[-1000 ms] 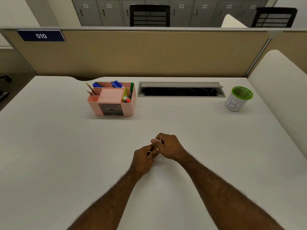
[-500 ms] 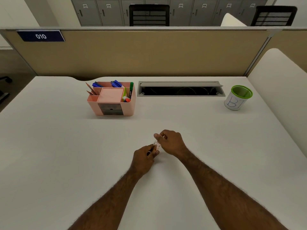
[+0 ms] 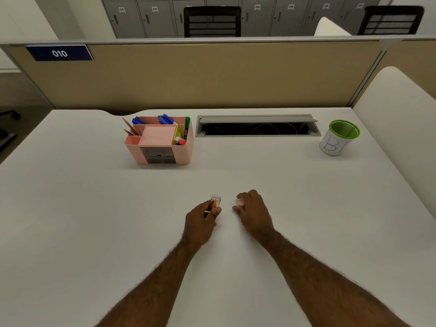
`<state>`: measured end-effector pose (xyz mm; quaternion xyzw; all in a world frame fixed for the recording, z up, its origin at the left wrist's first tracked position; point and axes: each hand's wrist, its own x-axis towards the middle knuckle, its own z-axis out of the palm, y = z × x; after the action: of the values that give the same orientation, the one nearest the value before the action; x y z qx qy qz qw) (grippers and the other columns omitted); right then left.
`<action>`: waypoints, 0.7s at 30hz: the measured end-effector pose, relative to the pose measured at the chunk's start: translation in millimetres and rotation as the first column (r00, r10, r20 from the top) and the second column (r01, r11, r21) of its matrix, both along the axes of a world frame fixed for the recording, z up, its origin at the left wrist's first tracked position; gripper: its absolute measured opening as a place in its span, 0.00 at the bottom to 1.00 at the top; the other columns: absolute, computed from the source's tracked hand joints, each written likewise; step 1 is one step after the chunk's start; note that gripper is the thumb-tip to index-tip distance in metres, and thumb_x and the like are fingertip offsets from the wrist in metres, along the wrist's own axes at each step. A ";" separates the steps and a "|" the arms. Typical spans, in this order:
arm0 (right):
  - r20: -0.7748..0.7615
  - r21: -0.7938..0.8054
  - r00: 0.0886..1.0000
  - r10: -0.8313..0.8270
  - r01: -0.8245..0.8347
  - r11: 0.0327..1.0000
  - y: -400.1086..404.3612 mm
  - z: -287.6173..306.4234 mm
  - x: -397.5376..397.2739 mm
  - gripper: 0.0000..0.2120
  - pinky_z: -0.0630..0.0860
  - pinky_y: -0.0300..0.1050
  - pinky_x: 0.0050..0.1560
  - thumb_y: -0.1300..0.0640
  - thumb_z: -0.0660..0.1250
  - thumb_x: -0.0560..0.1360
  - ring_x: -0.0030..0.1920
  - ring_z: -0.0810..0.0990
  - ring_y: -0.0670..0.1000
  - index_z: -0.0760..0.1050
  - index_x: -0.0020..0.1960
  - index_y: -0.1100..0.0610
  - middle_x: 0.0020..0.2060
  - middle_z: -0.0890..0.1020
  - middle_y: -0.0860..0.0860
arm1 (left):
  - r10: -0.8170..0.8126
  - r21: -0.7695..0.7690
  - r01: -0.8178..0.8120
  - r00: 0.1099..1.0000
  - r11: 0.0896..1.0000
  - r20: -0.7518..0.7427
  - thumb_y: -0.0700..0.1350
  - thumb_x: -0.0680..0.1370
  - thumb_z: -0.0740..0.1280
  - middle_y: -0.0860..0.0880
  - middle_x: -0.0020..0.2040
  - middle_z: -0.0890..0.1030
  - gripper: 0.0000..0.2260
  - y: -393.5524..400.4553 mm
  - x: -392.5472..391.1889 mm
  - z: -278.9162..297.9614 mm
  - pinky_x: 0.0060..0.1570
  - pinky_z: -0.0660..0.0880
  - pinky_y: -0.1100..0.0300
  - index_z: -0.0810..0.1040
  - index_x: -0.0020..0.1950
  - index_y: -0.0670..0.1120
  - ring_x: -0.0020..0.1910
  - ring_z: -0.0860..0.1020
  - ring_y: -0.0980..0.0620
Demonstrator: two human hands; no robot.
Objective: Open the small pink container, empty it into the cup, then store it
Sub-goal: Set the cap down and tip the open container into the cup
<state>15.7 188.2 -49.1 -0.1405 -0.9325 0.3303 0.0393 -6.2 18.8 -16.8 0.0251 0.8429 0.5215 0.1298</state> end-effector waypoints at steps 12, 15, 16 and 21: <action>-0.399 0.105 0.909 0.122 -0.087 0.991 -17.2 26.2 12.7 0.17 0.77 0.49 0.52 0.58 0.65 0.70 0.51 0.76 0.52 0.73 0.59 0.58 0.51 0.78 0.53 | -0.023 0.072 0.024 1.000 0.997 -0.015 0.49 0.77 0.68 0.50 0.56 0.84 0.15 13.5 -6.8 13.9 0.57 0.76 0.59 0.79 0.63 0.48 0.54 0.81 0.52; -0.420 0.041 0.894 0.153 -0.150 0.988 -23.2 29.7 10.9 0.18 0.74 0.41 0.53 0.57 0.67 0.72 0.51 0.75 0.48 0.72 0.62 0.57 0.52 0.79 0.50 | -0.034 0.110 0.039 0.998 0.993 -0.048 0.48 0.77 0.67 0.51 0.55 0.84 0.14 22.5 -11.2 22.3 0.57 0.77 0.59 0.79 0.62 0.49 0.55 0.82 0.54; -0.419 0.006 0.899 0.128 -0.138 0.990 -22.4 31.2 9.5 0.18 0.73 0.39 0.52 0.55 0.67 0.73 0.51 0.74 0.46 0.72 0.63 0.56 0.53 0.79 0.49 | -0.043 0.104 0.048 0.997 0.993 -0.058 0.49 0.78 0.66 0.51 0.56 0.84 0.14 27.2 -13.5 25.4 0.58 0.77 0.59 0.79 0.62 0.49 0.55 0.82 0.53; -0.380 -0.103 0.925 -0.017 -0.024 0.994 -13.4 36.5 1.2 0.14 0.75 0.43 0.50 0.52 0.65 0.78 0.50 0.76 0.48 0.74 0.61 0.56 0.53 0.80 0.49 | -0.108 0.051 0.113 0.989 0.992 -0.100 0.50 0.77 0.66 0.51 0.57 0.84 0.16 41.0 -22.2 29.2 0.51 0.73 0.71 0.78 0.64 0.50 0.54 0.81 0.57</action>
<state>16.9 174.8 -12.7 -0.0738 -0.8887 0.4000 0.2114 -28.4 59.8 12.4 0.1008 0.8305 0.5353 0.1165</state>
